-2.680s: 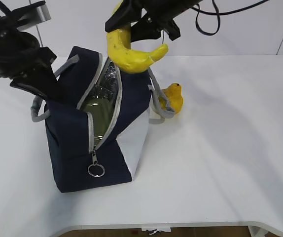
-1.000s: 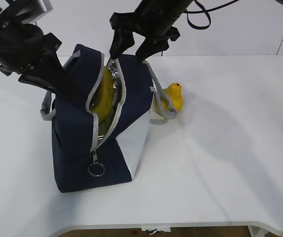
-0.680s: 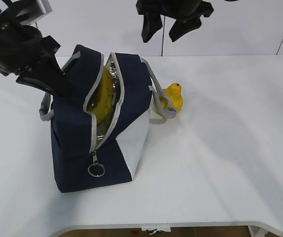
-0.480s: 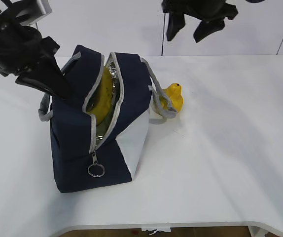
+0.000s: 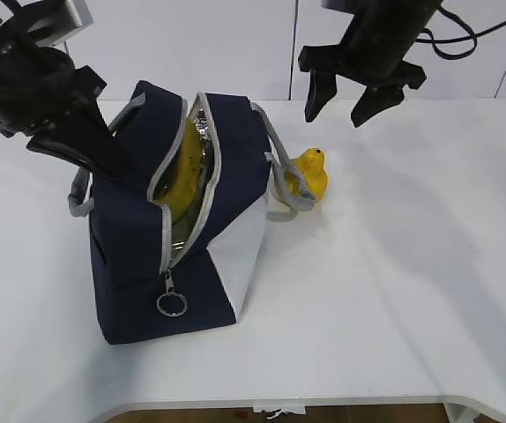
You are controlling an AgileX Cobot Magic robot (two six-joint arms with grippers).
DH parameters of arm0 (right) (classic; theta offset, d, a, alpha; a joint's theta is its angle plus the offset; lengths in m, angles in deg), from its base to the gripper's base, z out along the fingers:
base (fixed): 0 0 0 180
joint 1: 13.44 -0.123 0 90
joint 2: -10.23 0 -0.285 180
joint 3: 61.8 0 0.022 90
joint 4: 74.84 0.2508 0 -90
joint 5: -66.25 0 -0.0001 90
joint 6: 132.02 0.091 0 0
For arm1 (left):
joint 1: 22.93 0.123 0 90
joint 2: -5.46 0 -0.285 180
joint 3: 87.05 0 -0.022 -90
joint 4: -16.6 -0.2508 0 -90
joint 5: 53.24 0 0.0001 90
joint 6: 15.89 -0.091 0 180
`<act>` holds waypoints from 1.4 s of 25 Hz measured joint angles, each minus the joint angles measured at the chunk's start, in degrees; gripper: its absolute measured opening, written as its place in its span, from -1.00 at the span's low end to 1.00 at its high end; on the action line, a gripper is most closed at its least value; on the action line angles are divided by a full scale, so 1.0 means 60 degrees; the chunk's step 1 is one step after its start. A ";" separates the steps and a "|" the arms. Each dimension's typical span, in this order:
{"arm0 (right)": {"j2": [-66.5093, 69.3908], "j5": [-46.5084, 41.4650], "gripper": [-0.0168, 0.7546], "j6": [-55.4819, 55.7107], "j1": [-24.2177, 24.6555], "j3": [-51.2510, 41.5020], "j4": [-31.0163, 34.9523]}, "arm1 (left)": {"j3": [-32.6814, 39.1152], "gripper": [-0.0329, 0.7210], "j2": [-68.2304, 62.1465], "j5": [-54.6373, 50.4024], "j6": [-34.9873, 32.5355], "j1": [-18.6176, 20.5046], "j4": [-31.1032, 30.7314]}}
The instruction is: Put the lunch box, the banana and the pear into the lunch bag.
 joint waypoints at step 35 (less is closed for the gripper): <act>0.1257 0.0109 -0.26 -0.0058 -0.0017 0.0005 0.0889 | 0.0000 -0.87 0.0000 -0.0167 0.0034 0.0000 -0.0015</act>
